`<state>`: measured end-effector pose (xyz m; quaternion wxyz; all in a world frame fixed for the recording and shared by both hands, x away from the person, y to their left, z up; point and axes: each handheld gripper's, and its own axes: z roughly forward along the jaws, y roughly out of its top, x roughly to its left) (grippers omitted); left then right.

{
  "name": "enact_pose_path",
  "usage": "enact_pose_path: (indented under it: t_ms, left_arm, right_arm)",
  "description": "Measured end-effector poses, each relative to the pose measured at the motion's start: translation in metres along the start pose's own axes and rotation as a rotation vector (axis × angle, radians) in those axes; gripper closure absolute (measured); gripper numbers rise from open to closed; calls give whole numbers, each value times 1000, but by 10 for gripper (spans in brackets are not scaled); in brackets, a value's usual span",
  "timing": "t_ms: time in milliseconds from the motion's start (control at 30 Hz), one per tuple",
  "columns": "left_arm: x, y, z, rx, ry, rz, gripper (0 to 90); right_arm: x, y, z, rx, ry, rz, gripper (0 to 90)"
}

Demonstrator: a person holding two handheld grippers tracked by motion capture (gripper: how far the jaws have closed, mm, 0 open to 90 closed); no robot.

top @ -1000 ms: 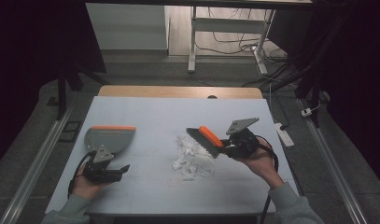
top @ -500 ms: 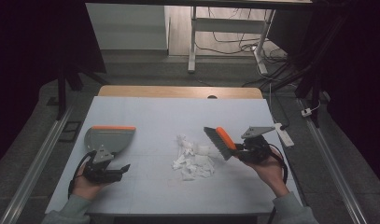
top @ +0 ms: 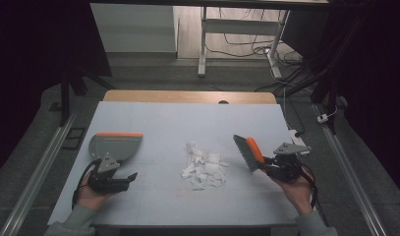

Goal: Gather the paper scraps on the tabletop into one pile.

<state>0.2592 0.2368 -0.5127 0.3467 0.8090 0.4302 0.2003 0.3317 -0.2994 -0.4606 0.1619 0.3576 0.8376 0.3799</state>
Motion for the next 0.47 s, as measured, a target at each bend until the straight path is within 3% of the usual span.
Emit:
enact_pose_path:
  t_ms: [467]
  left_arm:
    - [-1,1,-2,-13,0,0,280]
  right_arm:
    - [3,-4,-1,-27,-2,-26,702]
